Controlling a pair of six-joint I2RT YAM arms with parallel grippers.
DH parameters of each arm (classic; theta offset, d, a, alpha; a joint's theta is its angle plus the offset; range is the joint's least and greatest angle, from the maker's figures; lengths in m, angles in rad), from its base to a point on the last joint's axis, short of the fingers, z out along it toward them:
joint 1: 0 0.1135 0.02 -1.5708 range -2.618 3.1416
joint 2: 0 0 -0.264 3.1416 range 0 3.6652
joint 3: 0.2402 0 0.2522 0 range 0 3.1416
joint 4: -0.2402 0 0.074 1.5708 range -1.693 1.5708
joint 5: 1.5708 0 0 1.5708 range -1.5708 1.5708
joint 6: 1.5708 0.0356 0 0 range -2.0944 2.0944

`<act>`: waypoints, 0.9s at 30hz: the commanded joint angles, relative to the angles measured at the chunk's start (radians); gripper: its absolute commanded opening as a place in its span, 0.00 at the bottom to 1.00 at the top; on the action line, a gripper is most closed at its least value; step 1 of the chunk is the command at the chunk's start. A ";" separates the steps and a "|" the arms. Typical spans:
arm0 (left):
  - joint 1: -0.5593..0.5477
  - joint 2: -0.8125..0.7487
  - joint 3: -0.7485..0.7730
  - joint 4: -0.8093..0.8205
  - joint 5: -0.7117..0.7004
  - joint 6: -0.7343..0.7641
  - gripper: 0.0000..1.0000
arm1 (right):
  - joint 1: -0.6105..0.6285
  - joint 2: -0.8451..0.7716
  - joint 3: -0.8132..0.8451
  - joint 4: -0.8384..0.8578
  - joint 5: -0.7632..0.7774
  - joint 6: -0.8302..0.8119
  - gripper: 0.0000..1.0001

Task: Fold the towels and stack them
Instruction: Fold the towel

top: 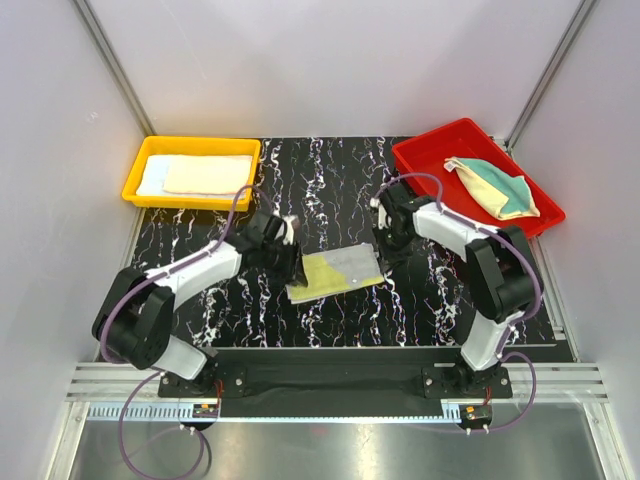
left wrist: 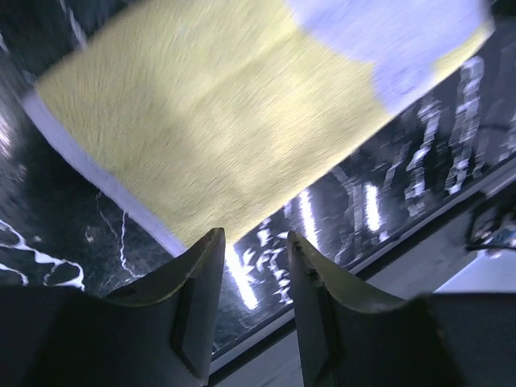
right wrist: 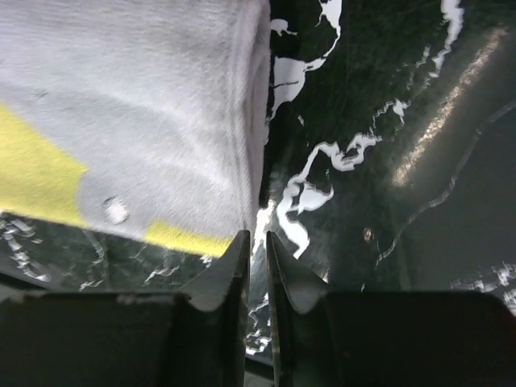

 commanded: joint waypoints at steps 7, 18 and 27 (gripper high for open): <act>0.069 -0.116 0.012 -0.010 -0.142 -0.095 0.46 | 0.005 -0.128 -0.016 0.069 -0.132 0.081 0.21; 0.107 -0.116 -0.227 0.266 -0.105 -0.244 0.51 | 0.004 -0.037 -0.167 0.285 -0.184 0.138 0.21; 0.107 -0.133 -0.258 0.297 -0.164 -0.280 0.54 | 0.005 -0.143 -0.195 0.279 -0.163 0.161 0.22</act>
